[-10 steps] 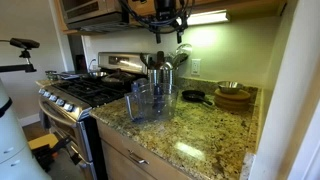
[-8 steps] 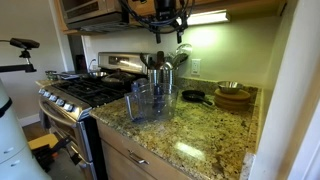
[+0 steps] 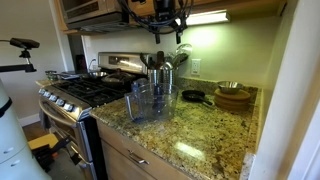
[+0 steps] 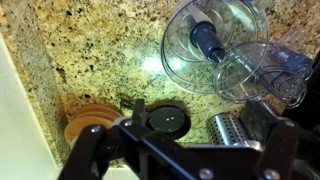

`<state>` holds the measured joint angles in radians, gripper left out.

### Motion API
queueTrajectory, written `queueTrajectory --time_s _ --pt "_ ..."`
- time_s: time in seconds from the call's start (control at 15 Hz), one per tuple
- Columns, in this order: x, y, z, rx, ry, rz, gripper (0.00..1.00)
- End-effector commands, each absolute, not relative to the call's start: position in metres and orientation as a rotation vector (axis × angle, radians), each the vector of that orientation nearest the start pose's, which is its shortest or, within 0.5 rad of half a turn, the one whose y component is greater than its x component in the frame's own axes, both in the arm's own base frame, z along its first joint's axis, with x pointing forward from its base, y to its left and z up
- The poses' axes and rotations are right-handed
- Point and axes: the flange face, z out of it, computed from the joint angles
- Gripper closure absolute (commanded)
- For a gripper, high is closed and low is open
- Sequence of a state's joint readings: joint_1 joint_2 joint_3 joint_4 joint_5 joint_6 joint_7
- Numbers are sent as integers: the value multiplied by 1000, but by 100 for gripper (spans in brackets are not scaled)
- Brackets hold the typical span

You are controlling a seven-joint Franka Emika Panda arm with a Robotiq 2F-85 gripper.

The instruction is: Pick up the central part of the blender and put it on the countertop.

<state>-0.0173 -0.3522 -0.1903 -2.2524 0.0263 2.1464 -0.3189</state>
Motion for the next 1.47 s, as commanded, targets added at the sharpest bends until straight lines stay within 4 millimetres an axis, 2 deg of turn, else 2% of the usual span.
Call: queueTrajectory --time_s 0.0,0.33,0.67,0.73,0.8,0.93,1.13,1.4 --pt "466 -81 508 -3092 -129 -370 0" --pt "475 -45 466 -3085 -193 -238 0" --pt "487 -30 422 -3092 -152 -116 0" --pt "490 -31 418 -3089 -125 -107 0" --pt "488 -33 425 -3099 -189 -94 0" --pt "490 -32 416 -3100 -175 -75 0" --pt "491 -32 415 -3100 -166 -72 0" --pt "500 -20 399 -3118 -142 -123 0"
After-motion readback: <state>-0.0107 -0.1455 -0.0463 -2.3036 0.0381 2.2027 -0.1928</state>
